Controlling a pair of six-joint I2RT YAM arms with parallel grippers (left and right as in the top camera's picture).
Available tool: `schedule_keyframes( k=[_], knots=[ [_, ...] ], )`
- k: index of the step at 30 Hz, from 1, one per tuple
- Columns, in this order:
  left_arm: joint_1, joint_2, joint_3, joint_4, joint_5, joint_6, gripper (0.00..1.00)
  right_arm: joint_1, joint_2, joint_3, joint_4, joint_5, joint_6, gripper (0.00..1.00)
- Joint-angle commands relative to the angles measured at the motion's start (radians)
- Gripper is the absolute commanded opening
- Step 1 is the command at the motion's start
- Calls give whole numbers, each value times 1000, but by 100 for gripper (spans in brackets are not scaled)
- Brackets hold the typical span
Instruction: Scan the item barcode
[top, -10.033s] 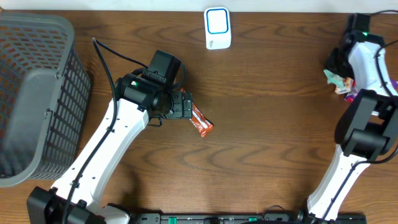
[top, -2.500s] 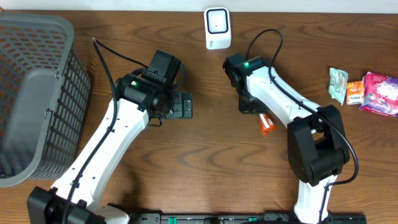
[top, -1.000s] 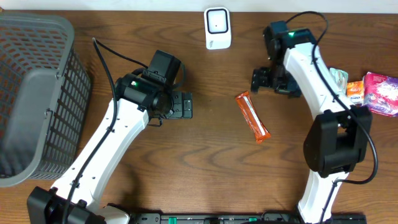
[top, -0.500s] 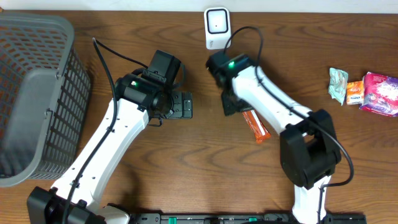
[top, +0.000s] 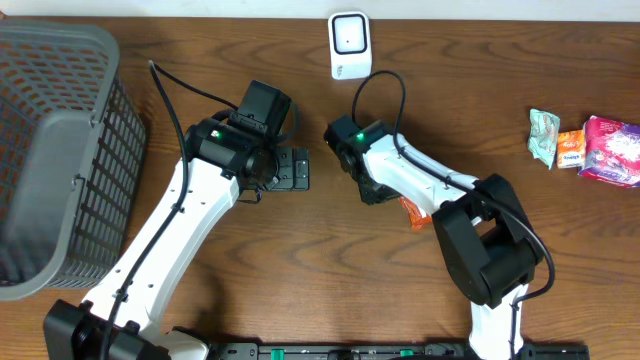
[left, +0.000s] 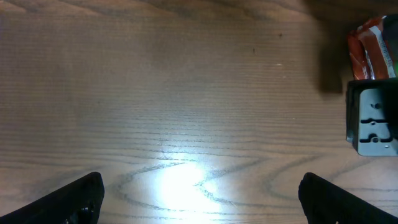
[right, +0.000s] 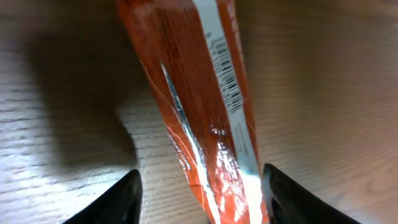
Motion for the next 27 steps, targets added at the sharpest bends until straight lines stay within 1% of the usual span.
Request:
schedule_keyframes(
  k=[1, 6, 12, 15, 16, 17, 19, 20, 23, 27],
  knots=[
    [0, 6, 0, -3, -9, 13, 100, 6, -9, -36, 22, 30, 14, 53],
    [0, 6, 0, -3, -9, 13, 100, 6, -9, -56, 36, 30, 14, 39],
    [0, 6, 0, -3, -9, 13, 100, 6, -9, -96, 76, 30, 14, 40],
    [0, 6, 0, -3, -9, 13, 100, 4, -9, -111, 91, 31, 14, 39],
    [0, 6, 0, -3, -9, 13, 100, 3, -9, -111, 93, 31, 14, 37],
    [0, 6, 0, -3, -9, 13, 100, 2, -9, -111, 97, 31, 14, 31],
    [0, 6, 0, -3, -9, 13, 100, -5, -9, -111, 102, 31, 14, 24],
    [0, 6, 0, -3, -9, 13, 100, -10, -9, -111, 105, 31, 14, 23],
    [0, 6, 0, -3, -9, 13, 100, -31, -9, -111, 112, 30, 13, 27],
    [0, 6, 0, -3, -9, 13, 100, -62, -9, -117, 137, 26, -2, 29]
  ],
)
